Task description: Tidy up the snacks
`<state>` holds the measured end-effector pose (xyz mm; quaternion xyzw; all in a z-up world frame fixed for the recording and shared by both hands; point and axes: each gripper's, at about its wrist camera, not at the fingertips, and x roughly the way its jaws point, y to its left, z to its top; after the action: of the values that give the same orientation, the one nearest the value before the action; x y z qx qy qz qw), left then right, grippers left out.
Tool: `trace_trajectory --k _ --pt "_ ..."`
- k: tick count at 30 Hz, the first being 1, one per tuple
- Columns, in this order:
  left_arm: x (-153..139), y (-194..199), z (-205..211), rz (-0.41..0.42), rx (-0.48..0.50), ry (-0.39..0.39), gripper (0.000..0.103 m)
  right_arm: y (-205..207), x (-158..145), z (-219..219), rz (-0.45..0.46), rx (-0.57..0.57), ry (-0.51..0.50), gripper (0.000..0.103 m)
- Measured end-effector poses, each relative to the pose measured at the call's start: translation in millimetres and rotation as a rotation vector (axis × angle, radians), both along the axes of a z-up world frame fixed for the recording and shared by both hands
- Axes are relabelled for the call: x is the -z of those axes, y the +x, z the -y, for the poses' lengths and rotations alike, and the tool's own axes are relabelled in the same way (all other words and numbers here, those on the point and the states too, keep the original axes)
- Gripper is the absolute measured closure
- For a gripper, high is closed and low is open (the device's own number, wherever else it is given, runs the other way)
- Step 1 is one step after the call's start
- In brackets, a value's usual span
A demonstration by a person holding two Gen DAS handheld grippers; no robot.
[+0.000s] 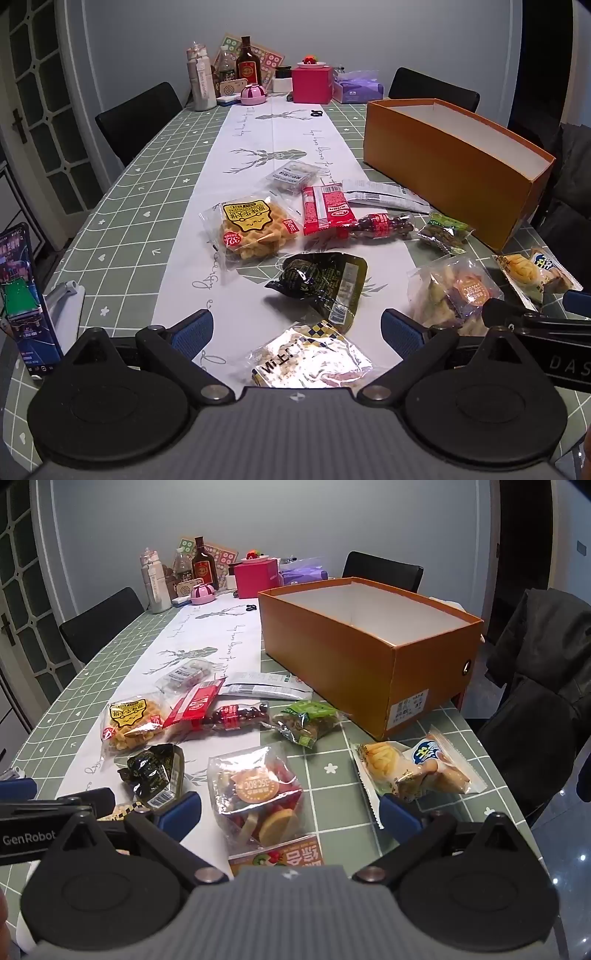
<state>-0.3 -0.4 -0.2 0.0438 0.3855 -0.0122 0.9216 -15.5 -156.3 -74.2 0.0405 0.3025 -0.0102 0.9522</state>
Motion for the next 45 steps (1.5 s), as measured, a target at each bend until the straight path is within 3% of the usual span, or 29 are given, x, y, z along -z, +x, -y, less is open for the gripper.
trace_trajectory --k 45 --pt "4.5 -3.8 -2.9 -0.017 -0.005 -0.01 0.0 -1.7 4.8 0.1 -0.005 0.007 -0.011 0.003"
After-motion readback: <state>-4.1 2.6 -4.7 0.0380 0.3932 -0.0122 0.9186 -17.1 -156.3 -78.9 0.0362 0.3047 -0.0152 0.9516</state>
